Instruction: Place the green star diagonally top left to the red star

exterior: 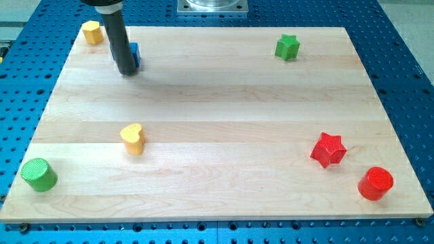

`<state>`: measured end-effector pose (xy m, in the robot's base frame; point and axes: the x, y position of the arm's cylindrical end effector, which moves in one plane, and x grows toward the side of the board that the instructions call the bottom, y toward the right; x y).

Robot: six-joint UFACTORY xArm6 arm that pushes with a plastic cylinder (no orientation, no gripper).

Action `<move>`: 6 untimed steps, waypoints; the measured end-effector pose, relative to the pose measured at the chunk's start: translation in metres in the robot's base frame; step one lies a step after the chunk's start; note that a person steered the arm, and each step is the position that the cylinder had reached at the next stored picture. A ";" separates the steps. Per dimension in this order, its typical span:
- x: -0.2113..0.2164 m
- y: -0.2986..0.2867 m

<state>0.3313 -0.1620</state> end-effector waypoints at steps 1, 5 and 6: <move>-0.030 0.107; -0.042 0.317; 0.057 0.279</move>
